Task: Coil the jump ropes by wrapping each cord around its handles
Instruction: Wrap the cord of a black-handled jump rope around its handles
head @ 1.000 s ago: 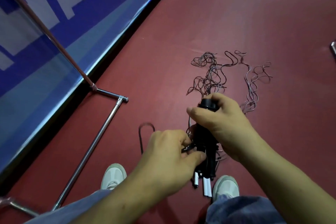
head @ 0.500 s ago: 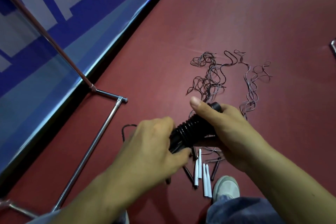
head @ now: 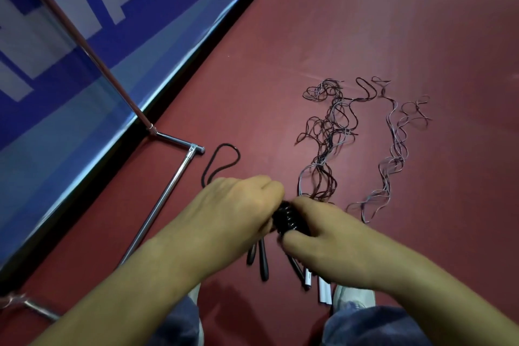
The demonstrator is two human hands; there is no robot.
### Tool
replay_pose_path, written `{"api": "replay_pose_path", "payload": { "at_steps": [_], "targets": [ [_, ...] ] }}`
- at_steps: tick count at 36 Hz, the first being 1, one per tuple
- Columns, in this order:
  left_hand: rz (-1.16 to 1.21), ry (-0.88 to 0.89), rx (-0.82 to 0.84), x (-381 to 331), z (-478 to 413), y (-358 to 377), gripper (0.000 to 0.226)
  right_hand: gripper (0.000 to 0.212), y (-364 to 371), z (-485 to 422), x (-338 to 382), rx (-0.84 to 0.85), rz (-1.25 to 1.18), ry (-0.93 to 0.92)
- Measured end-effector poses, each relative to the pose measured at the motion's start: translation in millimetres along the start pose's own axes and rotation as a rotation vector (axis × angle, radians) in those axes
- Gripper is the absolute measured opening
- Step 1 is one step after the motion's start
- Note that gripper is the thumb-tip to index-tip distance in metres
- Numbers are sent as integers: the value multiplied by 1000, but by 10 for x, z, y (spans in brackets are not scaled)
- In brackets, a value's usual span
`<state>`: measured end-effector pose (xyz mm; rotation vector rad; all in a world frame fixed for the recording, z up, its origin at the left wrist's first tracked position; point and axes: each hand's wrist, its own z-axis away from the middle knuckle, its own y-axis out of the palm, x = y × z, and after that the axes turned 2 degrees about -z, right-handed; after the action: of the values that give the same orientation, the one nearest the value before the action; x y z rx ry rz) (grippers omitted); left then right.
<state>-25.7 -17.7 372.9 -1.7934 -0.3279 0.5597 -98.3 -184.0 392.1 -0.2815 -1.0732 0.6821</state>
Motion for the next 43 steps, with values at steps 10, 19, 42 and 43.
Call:
{"api": "replay_pose_path", "payload": {
  "at_steps": [10,19,42,43],
  "targets": [
    [82,-20,-138,-77,51,-99,8,46,38,-63,-91,-37,-621,-53],
    [537,-299,-182,-143,6,-282,24,38,-72,-63,-114,-267,-378,-181],
    [677,-478,-201,-71,-3,-369,34,34,-41,-82,-69,-480,18,-344],
    [749,-566,-169,-78,-10,-378,34,36,-34,-83,-68,-490,60,-345]
  ]
}}
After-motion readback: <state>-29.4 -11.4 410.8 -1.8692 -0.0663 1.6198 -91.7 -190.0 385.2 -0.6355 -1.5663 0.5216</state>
